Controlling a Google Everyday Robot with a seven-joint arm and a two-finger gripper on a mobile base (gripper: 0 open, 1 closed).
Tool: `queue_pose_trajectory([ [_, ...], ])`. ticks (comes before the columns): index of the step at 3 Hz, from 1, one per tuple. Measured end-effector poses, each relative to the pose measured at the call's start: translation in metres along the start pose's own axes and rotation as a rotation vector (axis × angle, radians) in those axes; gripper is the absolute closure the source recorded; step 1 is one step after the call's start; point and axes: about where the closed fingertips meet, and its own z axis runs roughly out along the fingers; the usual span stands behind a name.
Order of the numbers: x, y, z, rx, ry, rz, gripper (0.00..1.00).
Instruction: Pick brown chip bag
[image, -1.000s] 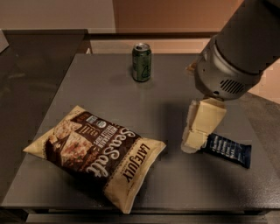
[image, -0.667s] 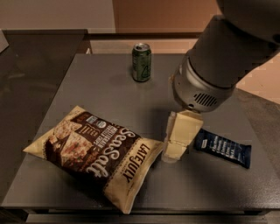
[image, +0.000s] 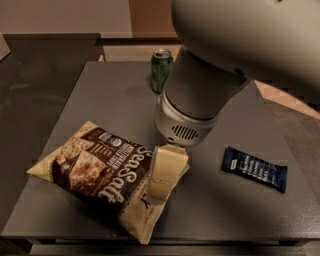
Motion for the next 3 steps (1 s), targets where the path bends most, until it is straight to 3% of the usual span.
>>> queue_pose_trajectory([
  [2, -0.043, 0.029, 0.027, -0.074, 0.022, 0.009, 0.00],
  [3, -0.055, 0.028, 0.038, -0.046, 0.017, 0.064, 0.00],
])
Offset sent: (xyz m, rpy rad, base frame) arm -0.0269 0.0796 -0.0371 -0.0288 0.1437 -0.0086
